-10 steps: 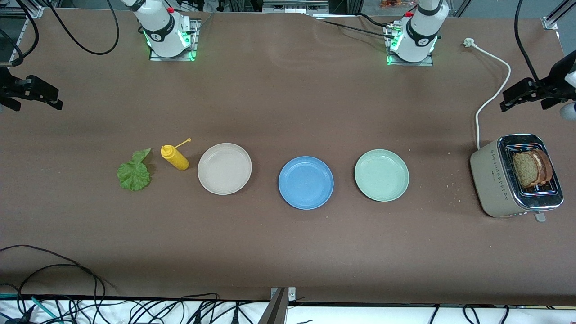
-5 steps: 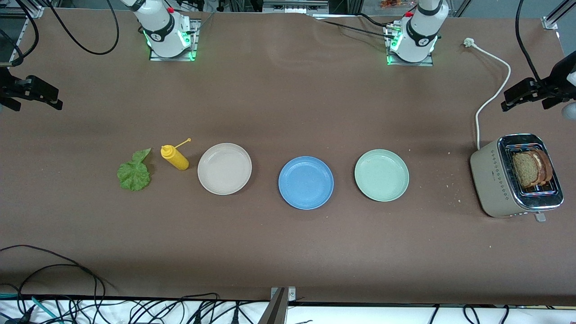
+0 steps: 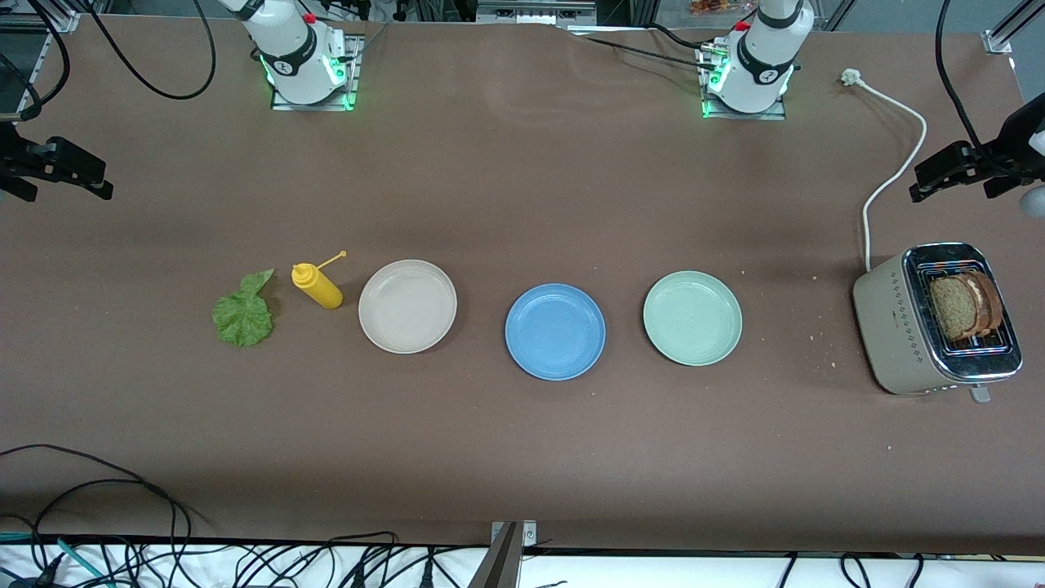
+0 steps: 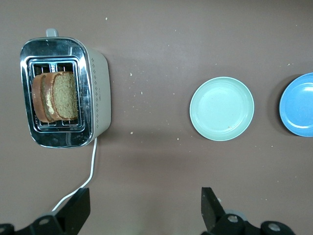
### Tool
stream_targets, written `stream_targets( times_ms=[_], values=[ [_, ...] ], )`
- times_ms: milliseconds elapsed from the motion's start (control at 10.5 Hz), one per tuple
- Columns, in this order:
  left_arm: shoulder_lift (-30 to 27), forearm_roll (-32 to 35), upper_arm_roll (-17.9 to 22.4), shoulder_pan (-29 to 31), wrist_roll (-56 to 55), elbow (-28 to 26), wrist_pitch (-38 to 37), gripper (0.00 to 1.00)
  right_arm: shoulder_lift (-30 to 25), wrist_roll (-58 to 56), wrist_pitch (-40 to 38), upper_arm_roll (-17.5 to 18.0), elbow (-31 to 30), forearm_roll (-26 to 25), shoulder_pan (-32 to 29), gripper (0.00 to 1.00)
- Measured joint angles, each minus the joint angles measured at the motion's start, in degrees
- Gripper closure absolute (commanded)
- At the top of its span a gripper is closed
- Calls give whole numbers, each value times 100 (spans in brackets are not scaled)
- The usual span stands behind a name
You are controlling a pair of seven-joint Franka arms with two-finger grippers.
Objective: Make sandwich in blue plate with both arms
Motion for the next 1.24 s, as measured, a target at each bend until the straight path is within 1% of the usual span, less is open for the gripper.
stream_targets(
  times_ms=[286, 1240],
  values=[
    [0, 0, 0, 0, 0, 0, 0, 0, -1, 0, 2, -54, 29, 0, -1, 0],
    [0, 0, 9, 7, 0, 0, 0, 0, -2, 0, -5, -57, 117, 0, -1, 0]
  ],
)
